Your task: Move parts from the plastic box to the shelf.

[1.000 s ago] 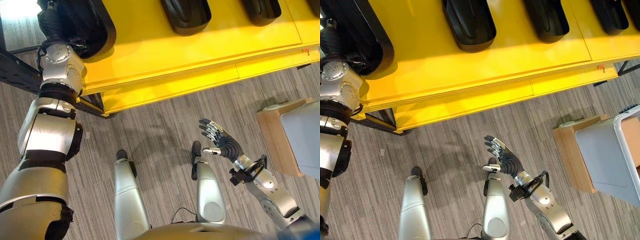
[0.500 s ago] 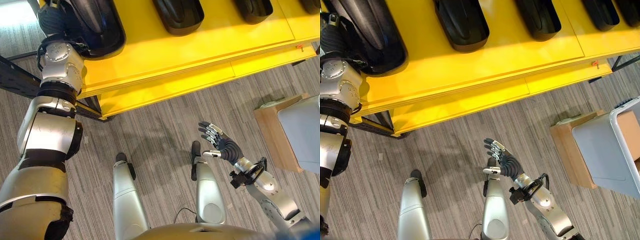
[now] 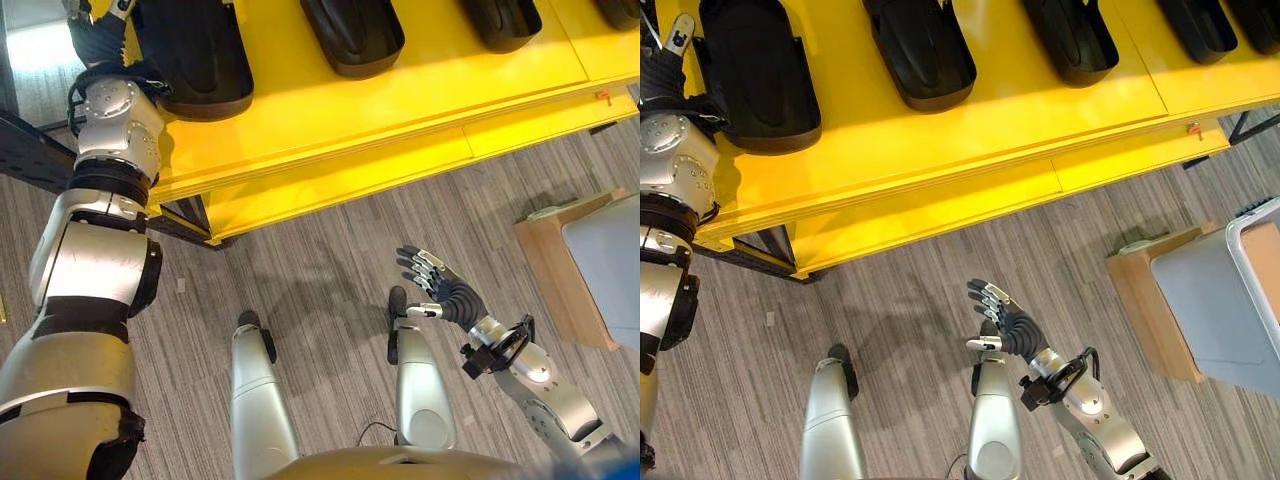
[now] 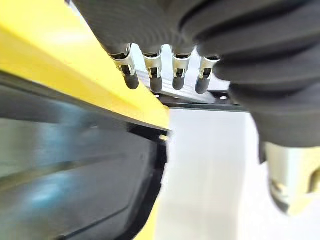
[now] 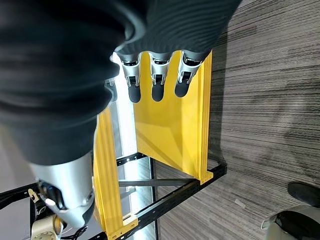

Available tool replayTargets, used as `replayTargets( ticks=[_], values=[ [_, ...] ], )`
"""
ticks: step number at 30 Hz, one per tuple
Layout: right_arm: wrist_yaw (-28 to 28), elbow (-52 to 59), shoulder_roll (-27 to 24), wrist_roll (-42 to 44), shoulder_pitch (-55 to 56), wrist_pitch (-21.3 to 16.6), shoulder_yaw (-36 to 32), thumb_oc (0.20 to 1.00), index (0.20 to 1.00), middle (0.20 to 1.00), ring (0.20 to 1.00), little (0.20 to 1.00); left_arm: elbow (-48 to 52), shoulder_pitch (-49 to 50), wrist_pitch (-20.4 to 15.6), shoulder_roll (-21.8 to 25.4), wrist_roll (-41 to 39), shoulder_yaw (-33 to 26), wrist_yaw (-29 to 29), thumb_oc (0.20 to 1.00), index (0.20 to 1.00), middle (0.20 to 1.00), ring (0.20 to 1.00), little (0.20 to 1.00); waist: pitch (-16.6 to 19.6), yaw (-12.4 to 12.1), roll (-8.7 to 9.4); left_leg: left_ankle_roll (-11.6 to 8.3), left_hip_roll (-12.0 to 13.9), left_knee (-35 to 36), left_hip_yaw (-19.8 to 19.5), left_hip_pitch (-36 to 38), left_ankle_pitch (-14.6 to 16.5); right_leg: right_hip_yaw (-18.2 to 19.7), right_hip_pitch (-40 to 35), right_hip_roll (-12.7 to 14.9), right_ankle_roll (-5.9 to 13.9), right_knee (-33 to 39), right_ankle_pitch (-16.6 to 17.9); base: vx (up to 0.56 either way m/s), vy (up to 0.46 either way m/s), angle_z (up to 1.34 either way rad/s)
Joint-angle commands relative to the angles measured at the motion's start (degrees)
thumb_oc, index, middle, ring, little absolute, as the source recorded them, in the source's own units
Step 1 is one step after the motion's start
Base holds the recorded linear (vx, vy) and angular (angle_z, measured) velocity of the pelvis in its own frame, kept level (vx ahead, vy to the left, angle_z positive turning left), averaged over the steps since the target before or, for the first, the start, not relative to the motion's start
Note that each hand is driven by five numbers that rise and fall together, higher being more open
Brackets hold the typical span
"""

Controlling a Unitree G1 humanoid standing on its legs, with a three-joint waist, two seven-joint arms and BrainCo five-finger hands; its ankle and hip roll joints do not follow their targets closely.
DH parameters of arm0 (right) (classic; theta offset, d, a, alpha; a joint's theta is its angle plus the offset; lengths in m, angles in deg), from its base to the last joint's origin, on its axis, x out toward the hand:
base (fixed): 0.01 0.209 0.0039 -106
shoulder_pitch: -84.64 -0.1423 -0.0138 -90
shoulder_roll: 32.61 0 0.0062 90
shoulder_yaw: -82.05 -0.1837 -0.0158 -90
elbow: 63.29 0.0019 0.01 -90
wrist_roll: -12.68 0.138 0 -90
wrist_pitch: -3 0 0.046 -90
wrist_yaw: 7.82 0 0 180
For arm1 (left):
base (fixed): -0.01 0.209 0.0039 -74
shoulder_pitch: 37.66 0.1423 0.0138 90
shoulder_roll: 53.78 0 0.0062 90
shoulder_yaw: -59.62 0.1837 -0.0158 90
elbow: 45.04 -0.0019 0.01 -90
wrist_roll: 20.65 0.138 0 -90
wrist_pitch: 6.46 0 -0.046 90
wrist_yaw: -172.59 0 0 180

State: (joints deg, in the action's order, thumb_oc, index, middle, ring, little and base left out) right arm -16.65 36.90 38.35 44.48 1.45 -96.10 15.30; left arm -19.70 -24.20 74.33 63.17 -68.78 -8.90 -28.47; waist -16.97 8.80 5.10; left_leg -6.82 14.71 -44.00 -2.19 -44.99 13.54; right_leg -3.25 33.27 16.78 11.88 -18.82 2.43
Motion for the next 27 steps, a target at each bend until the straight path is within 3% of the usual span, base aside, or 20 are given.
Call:
replayTargets(
  ticks=[1,9,16,19,21,23,27],
  values=[
    [-0.6,1.6,-4.1,2.2,-1.4,-2.1,-3.7,1.000,1.000,1.000,1.000,1.000,-1.4,-8.1,-3.8,5.3,1.2,0.3,0.3,1.000,1.000,1.000,1.000,1.000,0.4,-0.4,-1.81,-2.14,1.8,9.8,0.0,4.2,-8.7,2.1,-2.4,3.0,0.57,-8.5,-5.4,-0.12,-0.009,0.09],
    [-0.7,0.9,-3.9,1.1,-1.3,-2.7,-5.0,1.000,1.000,1.000,1.000,1.000,8.1,-8.5,-6.8,7.3,3.6,4.8,0.6,1.000,1.000,1.000,1.000,1.000,0.7,-1.7,-3.01,-2.94,1.4,13.0,0.0,7.3,-10.4,1.2,-5.7,3.3,0.49,-7.3,-5.1,-0.03,-0.031,0.06],
    [-1.2,0.5,-1.5,-0.1,0.2,-3.7,-6.3,1.000,1.000,1.000,1.000,1.000,32.2,6.0,-10.5,11.6,12.7,4.3,1.0,1.000,1.000,1.000,1.000,1.000,0.3,-3.1,-3.86,-3.23,1.1,15.4,-0.1,10.2,-11.7,0.7,-8.1,3.5,0.20,-6.9,-5.4,-0.02,-0.024,0.05],
    [-1.4,0.2,-0.9,-0.6,1.0,-4.2,-7.0,1.000,1.000,1.000,1.000,1.000,42.0,15.1,-10.8,12.8,21.7,1.7,0.5,1.000,1.000,1.000,1.000,1.000,0.3,-3.5,-3.94,-3.45,1.1,16.5,0.0,11.5,-12.1,0.6,-9.1,3.5,0.10,-6.6,-5.5,0.00,-0.018,0.05],
    [-1.5,0.2,-0.4,-0.8,1.3,-4.6,-8.1,1.000,1.000,1.000,1.000,1.000,49.6,20.7,-9.8,14.3,33.2,0.8,0.0,1.000,1.000,1.000,1.000,1.000,0.1,-4.0,-3.80,-3.66,1.1,17.2,0.0,12.5,-12.3,0.6,-9.9,3.5,0.04,-6.3,-5.5,0.00,-0.013,0.02],
    [-1.7,0.2,-0.5,-1.0,1.3,-4.5,-8.1,1.000,1.000,1.000,1.000,1.000,51.9,24.1,-9.7,13.7,35.6,-1.4,-0.5,1.000,1.000,1.000,1.000,1.000,0.2,-3.9,-3.88,-3.73,1.1,17.7,0.3,13.1,-12.4,0.7,-10.3,3.5,0.04,-6.0,-5.5,0.00,0.000,0.00],
    [-1.2,0.7,0.5,-2.0,1.6,-4.8,-10.0,1.000,1.000,1.000,1.000,1.000,59.4,35.2,-6.6,9.6,52.7,-4.9,-0.3,1.000,1.000,1.000,1.000,1.000,0.5,-4.1,-3.65,-4.06,1.4,19.1,0.7,15.1,-12.5,0.6,-11.7,3.5,-0.03,-5.1,-5.7,0.02,-0.008,0.00]
  ],
)
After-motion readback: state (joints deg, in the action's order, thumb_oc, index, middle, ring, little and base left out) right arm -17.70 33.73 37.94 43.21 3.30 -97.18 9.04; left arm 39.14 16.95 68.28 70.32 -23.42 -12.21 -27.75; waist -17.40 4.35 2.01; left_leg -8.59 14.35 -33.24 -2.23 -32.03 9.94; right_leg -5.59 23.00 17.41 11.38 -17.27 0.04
